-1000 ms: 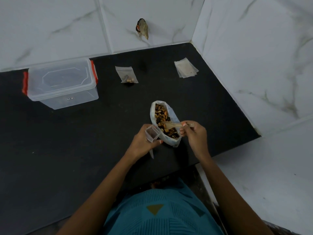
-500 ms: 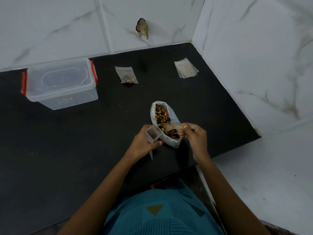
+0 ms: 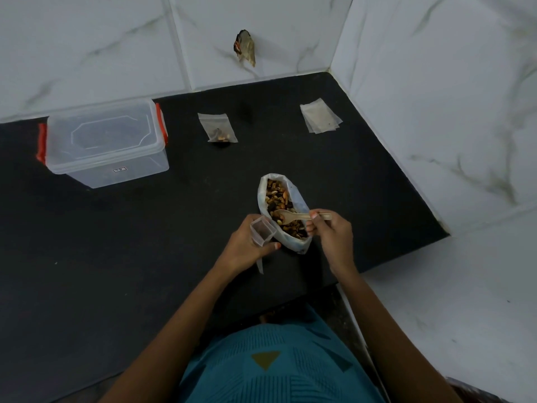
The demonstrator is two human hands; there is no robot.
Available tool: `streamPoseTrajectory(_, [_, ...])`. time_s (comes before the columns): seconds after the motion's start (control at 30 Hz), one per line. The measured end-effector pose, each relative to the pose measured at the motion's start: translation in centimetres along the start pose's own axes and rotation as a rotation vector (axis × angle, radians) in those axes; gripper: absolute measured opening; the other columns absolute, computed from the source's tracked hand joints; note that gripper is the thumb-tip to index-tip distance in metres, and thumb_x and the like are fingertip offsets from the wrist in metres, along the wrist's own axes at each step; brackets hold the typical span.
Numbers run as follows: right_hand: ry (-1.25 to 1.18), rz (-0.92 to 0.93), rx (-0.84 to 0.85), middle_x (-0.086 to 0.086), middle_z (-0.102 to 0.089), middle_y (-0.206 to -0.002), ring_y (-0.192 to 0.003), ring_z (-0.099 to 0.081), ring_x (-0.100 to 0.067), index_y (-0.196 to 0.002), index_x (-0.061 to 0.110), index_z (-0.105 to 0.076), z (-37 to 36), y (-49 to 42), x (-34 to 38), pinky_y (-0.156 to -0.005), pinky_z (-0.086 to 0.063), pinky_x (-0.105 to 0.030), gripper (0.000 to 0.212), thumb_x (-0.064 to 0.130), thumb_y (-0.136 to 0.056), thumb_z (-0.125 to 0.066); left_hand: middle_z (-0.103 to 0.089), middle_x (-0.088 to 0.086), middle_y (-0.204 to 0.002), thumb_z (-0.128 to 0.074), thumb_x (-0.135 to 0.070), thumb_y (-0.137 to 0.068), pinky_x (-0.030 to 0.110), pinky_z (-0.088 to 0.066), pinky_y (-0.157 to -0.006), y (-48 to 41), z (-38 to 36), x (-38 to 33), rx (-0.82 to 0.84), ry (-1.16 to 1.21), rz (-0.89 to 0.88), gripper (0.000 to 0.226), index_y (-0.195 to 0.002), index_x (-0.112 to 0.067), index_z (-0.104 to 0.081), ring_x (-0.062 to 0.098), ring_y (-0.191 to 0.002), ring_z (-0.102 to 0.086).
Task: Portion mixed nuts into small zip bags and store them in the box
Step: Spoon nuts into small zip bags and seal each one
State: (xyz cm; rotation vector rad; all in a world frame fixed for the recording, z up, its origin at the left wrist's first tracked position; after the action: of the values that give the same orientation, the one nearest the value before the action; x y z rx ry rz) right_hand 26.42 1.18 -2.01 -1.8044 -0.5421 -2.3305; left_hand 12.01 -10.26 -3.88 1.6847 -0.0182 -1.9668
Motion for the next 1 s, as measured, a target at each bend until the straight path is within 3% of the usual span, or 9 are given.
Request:
streamPoseTrajectory(0.13, [0.089,0.049,0.028,0.001,-0.062,-0.069,-0.058,-0.058,0.002,-0.09,0.011,-0.063,-1.0,-0.1,0.4,-0.06,-0.049,-0.013,0.007,0.01,-0.09,-0.056,-0.053,-0.018,-0.101,-0.072,-0.012,-0.078,0.012,-0.041,-0.071,0.1,0.0,0.1,-0.004,0.008,0.004,0.044,-0.112,-0.026,-0.047,-0.007,-0.094,-0.05])
streamPoseTrajectory(0.27, [-0.109,-0.096,-0.022,-0.005,-0.062,-0.068,-0.056,-0.059,-0.004,-0.09,0.0,-0.065,0.3,-0.4,-0.6,-0.058,-0.051,-0.017,0.012,0.006,-0.091,-0.054,-0.052,-0.02,-0.1,-0.072,-0.014,-0.078,0.009,-0.04,-0.069,0.1,0.0,-0.1,-0.011,-0.006,0.004,0.045,-0.114,-0.025,-0.047,-0.007,-0.092,-0.05])
streamPoseTrajectory(0.6, [-0.482,-0.344,-0.08,-0.008,-0.06,-0.072,-0.063,-0.058,-0.01,-0.088,0.002,-0.063,1.1,-0.1,-1.8,-0.059,-0.052,-0.016,0.011,0.005,-0.091,-0.052,-0.049,-0.02,-0.099,-0.071,-0.014,-0.079,0.011,-0.039,-0.068,0.3,0.2,-0.1,-0.015,-0.004,0.019,0.045,-0.113,-0.028,-0.044,-0.003,-0.095,-0.048])
streamPoseTrajectory(0.77, [-0.46,-0.303,-0.086,-0.008,-0.06,-0.07,-0.06,-0.058,-0.01,-0.086,0.002,-0.063,1.3,0.0,-1.1,-0.058,-0.052,-0.016,0.011,0.005,-0.091,-0.053,-0.05,-0.02,-0.098,-0.072,-0.013,-0.078,0.008,-0.038,-0.066,0.5,0.5,-0.3,-0.056,-0.008,0.0,0.046,-0.112,-0.026,-0.045,-0.009,-0.088,-0.048])
streamPoseTrajectory(1.0, [-0.436,-0.212,-0.075,-0.006,-0.06,-0.073,-0.065,-0.058,-0.01,-0.086,0.006,-0.063,2.3,0.4,1.7,-0.062,-0.051,-0.019,0.013,0.006,-0.091,-0.052,-0.047,-0.018,-0.105,-0.075,-0.011,-0.074,0.007,-0.043,-0.069,0.4,1.1,-1.5,-0.148,0.015,-0.103,0.056,-0.115,-0.025,-0.041,-0.005,-0.095,-0.049])
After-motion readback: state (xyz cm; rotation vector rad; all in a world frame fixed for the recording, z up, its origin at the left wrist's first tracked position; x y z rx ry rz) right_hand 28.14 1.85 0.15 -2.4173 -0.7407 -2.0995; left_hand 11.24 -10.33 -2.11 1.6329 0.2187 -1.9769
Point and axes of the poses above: each hand's wrist, its own y-axis away from the middle knuckle, its own z-axis out of the back of the hand, x = y × z, the point moved 7 cm from there along -y, towards the middle knuckle
